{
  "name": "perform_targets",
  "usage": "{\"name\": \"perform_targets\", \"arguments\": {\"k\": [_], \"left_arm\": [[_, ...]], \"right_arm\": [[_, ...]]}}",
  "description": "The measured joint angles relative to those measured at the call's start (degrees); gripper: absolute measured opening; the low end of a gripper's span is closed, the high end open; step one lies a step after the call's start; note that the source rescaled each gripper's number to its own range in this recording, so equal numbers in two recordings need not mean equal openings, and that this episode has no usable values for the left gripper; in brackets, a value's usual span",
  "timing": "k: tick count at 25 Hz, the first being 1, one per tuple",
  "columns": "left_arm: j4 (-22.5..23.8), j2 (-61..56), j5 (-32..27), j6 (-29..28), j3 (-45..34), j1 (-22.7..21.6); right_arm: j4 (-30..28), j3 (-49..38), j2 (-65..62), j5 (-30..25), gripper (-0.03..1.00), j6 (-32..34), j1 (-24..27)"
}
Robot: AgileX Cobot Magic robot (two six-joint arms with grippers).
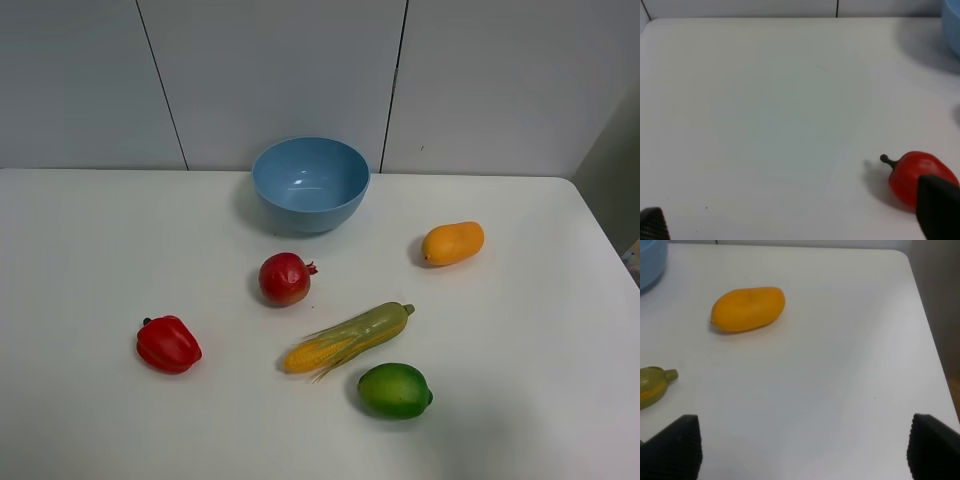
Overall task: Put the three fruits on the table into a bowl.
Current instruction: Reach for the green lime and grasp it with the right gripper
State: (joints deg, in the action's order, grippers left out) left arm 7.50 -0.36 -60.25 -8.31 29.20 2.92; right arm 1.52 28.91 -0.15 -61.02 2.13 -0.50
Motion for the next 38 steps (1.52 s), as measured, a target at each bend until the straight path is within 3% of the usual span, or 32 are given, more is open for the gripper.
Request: {"name": "perform_targets", "arguments": {"k": [23, 26, 33, 34, 38], "left_arm": [[0.00, 0.00, 0.00, 0.00, 0.00, 0.00], [0.00, 0.00, 0.00, 0.00, 0.00, 0.00], [0.00, 0.00, 0.00, 0.00, 0.00, 0.00], [0.00, 0.00, 0.00, 0.00, 0.00, 0.00], [0.00, 0.00, 0.00, 0.00, 0.00, 0.00]], "right_arm": [[0.00, 0.00, 2.33, -0.02, 0.54, -0.42, 0.00], [0.29, 0.00, 10.98, -0.02, 0.54, -2.83, -0.58], [3.26, 4.74, 30.89, 3.16, 0.54, -11.80, -7.05], [4.60, 8.16, 38.16, 4.13, 0.54, -15.74, -9.97], [6.32, 13.58, 53.62, 4.33, 0.54, -21.59, -16.42]]}}
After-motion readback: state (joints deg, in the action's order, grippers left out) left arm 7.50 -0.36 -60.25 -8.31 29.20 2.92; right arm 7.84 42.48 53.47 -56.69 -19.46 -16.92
